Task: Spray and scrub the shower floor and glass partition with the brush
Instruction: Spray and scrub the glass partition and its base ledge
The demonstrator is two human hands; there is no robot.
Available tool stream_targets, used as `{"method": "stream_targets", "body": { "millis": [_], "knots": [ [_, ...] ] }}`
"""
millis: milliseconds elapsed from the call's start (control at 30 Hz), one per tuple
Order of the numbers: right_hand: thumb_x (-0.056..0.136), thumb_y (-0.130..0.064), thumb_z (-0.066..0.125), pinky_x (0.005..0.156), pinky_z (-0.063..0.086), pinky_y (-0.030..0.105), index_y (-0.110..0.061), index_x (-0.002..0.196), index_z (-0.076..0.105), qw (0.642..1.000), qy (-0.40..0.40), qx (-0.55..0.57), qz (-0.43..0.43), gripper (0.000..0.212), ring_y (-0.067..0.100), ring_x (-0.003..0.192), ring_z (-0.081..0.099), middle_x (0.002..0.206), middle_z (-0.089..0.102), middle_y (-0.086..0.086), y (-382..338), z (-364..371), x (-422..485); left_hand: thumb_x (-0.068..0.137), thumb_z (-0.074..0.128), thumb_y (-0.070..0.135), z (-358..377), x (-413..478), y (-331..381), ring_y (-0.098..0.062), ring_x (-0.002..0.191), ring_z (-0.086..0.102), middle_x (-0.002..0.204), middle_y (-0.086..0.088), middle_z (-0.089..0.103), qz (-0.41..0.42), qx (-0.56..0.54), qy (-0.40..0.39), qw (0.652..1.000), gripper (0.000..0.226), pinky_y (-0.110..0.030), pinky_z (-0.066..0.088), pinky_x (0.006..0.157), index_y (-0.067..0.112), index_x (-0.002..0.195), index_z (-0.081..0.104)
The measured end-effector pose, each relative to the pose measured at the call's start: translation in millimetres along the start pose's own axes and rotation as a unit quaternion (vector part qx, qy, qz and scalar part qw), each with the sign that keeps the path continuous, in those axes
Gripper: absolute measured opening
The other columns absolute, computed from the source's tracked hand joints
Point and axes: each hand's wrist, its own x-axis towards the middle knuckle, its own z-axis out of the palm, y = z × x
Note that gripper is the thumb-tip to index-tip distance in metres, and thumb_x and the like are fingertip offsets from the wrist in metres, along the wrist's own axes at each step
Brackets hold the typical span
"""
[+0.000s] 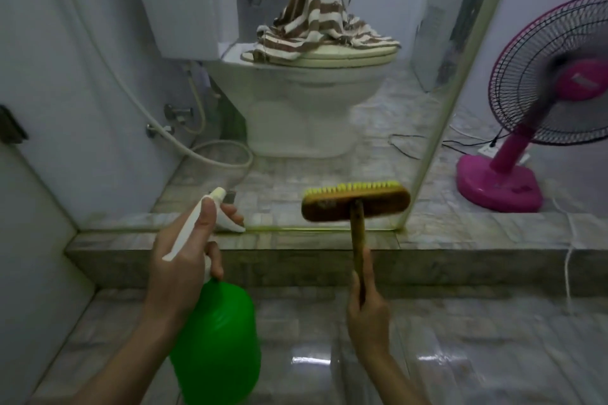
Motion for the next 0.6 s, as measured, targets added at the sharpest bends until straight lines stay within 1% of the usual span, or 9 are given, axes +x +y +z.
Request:
{"method": "stream_targets", "body": {
  "millis": [67, 133, 233, 267, 333, 400, 467, 533, 600],
  "knots": [
    [0.097, -0.024, 0.049, 0.044, 0.028, 0.008, -0.059, 0.144, 0.014, 0.999, -0.022, -0.004, 0.033, 0.068, 0.004, 0.047, 0.046, 0.063, 0.056, -0.002, 2.8, 0.7, -16.9, 0.097, 0.045, 0.05, -1.5, -4.4, -4.8, -0.015, 0.037, 0.044, 0.099, 0.0, 0.076, -0.007, 0.01, -0.007, 1.0, 0.038, -0.021, 0.039, 0.041, 0.033, 0.084, 0.076],
    [0.099, -0.028, 0.047, 0.042, 0.03, 0.013, -0.057, 0.144, 0.016, 0.999, 0.01, 0.029, 0.008, 0.062, 0.006, 0.042, 0.039, 0.054, 0.043, -0.009, -15.2, 2.3, 5.9, 0.1, 0.044, 0.05, -3.1, -7.8, -9.1, -0.014, 0.038, 0.045, 0.098, 0.002, 0.076, -0.003, 0.032, -0.006, 0.999, 0.04, -0.02, 0.039, 0.041, 0.031, 0.085, 0.075],
    [0.102, -0.028, 0.041, 0.043, 0.029, 0.01, -0.031, 0.15, 0.021, 0.994, 0.088, 0.049, -0.051, 0.053, 0.006, 0.042, 0.036, 0.055, 0.031, -0.014, -51.9, 3.7, 68.1, 0.099, 0.042, 0.049, -6.2, -9.0, -17.4, -0.016, 0.037, 0.045, 0.096, -0.001, 0.075, -0.006, 0.044, -0.001, 0.999, 0.045, -0.019, 0.038, 0.04, 0.02, 0.087, 0.074],
    [0.102, -0.027, 0.04, 0.043, 0.029, 0.011, -0.027, 0.15, 0.02, 0.991, 0.11, 0.047, -0.057, 0.053, 0.006, 0.043, 0.035, 0.056, 0.029, -0.014, -56.9, 4.7, 78.1, 0.098, 0.041, 0.049, -7.8, -9.2, -19.3, -0.016, 0.037, 0.045, 0.095, -0.002, 0.075, -0.007, 0.042, -0.002, 0.999, 0.045, -0.02, 0.038, 0.041, 0.021, 0.087, 0.074],
    [0.101, -0.033, 0.038, 0.043, 0.03, 0.013, -0.034, 0.15, 0.02, 0.991, 0.121, 0.04, -0.04, 0.052, 0.008, 0.042, 0.035, 0.055, 0.032, -0.013, -43.1, 7.0, 69.0, 0.097, 0.041, 0.05, -10.9, -10.8, -20.3, -0.017, 0.037, 0.044, 0.095, -0.001, 0.075, -0.01, 0.033, -0.002, 0.999, 0.044, -0.021, 0.038, 0.041, 0.024, 0.085, 0.075],
    [0.101, -0.037, 0.037, 0.041, 0.036, 0.022, -0.047, 0.149, 0.016, 0.997, 0.076, 0.023, 0.008, 0.053, 0.012, 0.04, 0.04, 0.055, 0.047, 0.001, -5.7, 7.1, 29.4, 0.097, 0.042, 0.05, -14.0, -12.0, -19.5, -0.018, 0.037, 0.044, 0.096, 0.0, 0.075, -0.011, 0.029, 0.003, 1.0, 0.043, -0.021, 0.038, 0.041, 0.025, 0.084, 0.075],
    [0.099, -0.04, 0.036, 0.04, 0.039, 0.031, -0.054, 0.146, 0.016, 0.998, 0.025, -0.003, 0.065, 0.052, 0.016, 0.039, 0.043, 0.068, 0.059, 0.014, 19.4, 5.1, -12.2, 0.097, 0.042, 0.049, -17.3, -12.8, -18.7, -0.018, 0.037, 0.044, 0.097, 0.001, 0.075, -0.008, 0.031, 0.004, 0.999, 0.042, -0.022, 0.038, 0.041, 0.027, 0.084, 0.075],
    [0.098, -0.044, 0.034, 0.039, 0.038, 0.032, -0.054, 0.146, 0.017, 0.996, 0.012, -0.005, 0.089, 0.052, 0.015, 0.038, 0.042, 0.068, 0.059, 0.02, 20.9, 3.5, -26.7, 0.097, 0.042, 0.049, -20.4, -13.0, -18.6, -0.017, 0.037, 0.044, 0.099, 0.001, 0.075, -0.007, 0.027, 0.008, 1.0, 0.041, -0.022, 0.039, 0.041, 0.03, 0.085, 0.076],
    [0.099, -0.044, 0.034, 0.037, 0.035, 0.028, -0.053, 0.147, 0.016, 0.999, 0.021, 0.019, 0.041, 0.052, 0.007, 0.038, 0.037, 0.056, 0.05, 0.012, 2.9, 3.7, -9.8, 0.097, 0.042, 0.049, -22.3, -13.0, -20.1, -0.015, 0.037, 0.044, 0.1, -0.001, 0.075, -0.01, 0.028, 0.019, 0.999, 0.041, -0.021, 0.04, 0.041, 0.025, 0.092, 0.075]
  ]
}}
